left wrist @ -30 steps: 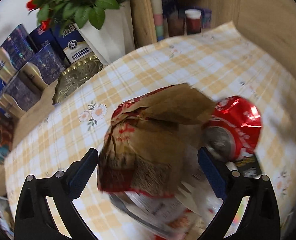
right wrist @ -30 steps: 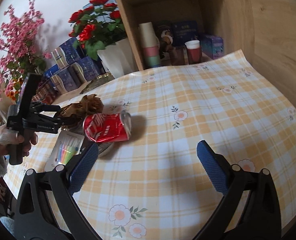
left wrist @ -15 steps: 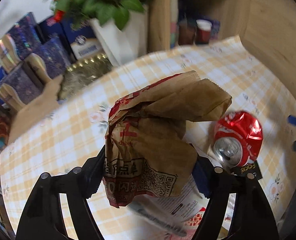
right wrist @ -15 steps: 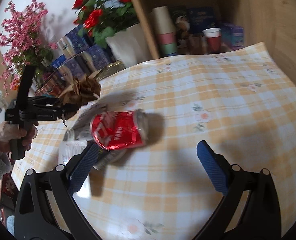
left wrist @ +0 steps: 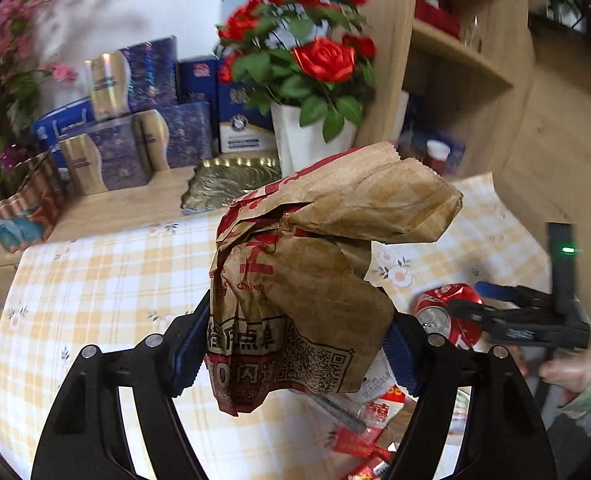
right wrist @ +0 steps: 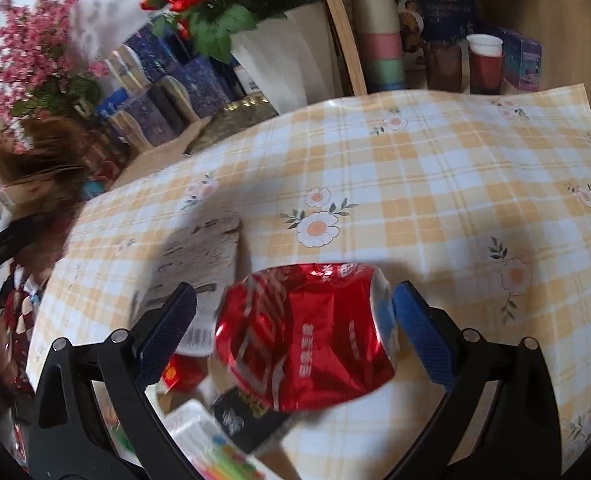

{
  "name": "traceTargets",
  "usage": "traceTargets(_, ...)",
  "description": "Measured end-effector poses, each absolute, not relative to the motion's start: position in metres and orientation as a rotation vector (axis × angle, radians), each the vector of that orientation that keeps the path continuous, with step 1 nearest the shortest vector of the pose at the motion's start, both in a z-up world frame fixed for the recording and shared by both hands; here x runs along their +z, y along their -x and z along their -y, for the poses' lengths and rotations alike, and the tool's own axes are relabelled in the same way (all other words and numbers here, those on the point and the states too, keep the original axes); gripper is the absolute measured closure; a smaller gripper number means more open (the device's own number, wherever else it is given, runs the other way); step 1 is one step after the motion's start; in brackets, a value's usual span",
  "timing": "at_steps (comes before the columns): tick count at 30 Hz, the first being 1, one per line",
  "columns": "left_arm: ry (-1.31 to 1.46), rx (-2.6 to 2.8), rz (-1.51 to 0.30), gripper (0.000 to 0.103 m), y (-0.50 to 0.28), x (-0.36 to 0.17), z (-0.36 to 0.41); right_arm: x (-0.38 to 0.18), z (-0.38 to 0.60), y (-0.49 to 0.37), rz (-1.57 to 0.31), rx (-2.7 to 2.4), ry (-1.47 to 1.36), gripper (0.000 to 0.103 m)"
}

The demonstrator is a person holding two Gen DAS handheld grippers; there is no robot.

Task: Collect trash
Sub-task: 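Grasp the crushed red Coca-Cola can with the right gripper while the left gripper holds the bag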

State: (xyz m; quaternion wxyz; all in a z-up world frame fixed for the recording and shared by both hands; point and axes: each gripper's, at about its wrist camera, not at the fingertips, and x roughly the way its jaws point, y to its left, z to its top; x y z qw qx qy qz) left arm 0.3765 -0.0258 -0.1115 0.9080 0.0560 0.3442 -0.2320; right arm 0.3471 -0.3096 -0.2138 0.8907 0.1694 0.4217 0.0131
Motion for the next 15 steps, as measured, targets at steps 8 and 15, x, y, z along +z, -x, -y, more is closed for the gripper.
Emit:
traceTargets(8,0.0,-0.499,-0.668,0.029,-0.34,-0.094,-0.01,-0.234,0.31,-0.357,-0.965,-0.009,-0.39,0.006)
traceTargets(15,0.001,-0.464,-0.668,0.029,-0.306,-0.101,-0.029,-0.222,0.315,-0.343,-0.902,0.003,-0.374,0.009)
